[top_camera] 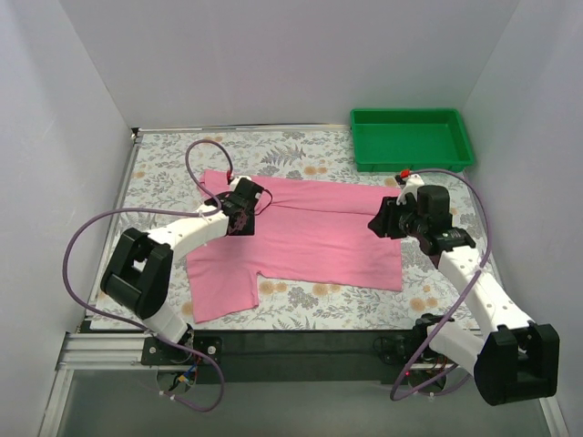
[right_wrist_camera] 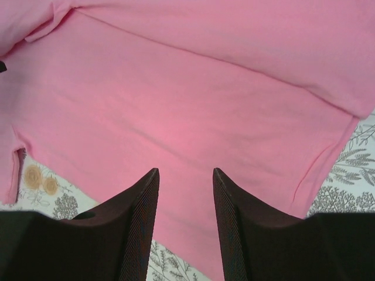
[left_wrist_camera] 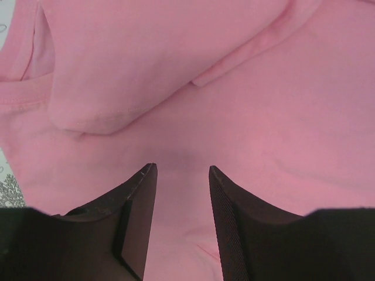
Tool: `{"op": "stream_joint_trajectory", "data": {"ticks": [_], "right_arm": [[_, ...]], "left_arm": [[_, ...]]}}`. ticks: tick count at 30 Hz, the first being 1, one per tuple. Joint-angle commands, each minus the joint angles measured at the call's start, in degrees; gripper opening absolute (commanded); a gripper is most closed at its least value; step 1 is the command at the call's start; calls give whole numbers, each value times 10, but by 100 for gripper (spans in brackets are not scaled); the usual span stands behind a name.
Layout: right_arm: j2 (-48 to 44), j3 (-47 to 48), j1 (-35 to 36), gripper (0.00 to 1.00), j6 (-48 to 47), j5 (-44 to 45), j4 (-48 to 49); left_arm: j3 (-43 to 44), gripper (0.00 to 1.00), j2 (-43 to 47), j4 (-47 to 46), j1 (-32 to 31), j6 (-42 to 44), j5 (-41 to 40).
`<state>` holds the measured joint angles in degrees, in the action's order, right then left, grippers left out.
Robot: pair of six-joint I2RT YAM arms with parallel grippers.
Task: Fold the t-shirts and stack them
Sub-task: Fold the tshirt
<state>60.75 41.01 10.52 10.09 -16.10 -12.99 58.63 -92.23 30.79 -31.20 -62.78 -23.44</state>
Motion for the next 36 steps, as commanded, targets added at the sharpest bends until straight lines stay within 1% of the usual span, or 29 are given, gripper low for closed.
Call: {"op": "stream_joint_trajectory", "data": {"ticks": [1,2,6,10,13,21,31,32,35,36], "right_arm": [[-47,-22,2,42,-2,-17,-5],[-54,-34,1,42,-2,-17,-6],[-80,-50,2,42,2,-17,-12],[-92,-56,1,42,2,-17,-20],[-93,-58,1,41,2,-21,-23],[-91,-58,1,41,2,-23,-26],[-87,-63,1,41,4,-25,-27],[-86,-64,2,41,4,-27,-27],[-85,-65,2,41,5,-28,-27],[-84,-65,2,41,5,-27,-27]], "left_arm": [[10,38,-13,-42,0,29,-32],[17,35,-22,-52,0,35,-34],[42,31,-68,-65,1,64,-36],[66,27,-109,-79,0,97,-65],[87,25,-130,-83,0,113,-71],[107,25,-160,-97,0,144,-80],[116,26,-173,-97,1,151,-85],[117,26,-173,-97,1,151,-84],[116,19,-174,-98,1,151,-82],[115,13,-175,-98,1,151,-83]]}}
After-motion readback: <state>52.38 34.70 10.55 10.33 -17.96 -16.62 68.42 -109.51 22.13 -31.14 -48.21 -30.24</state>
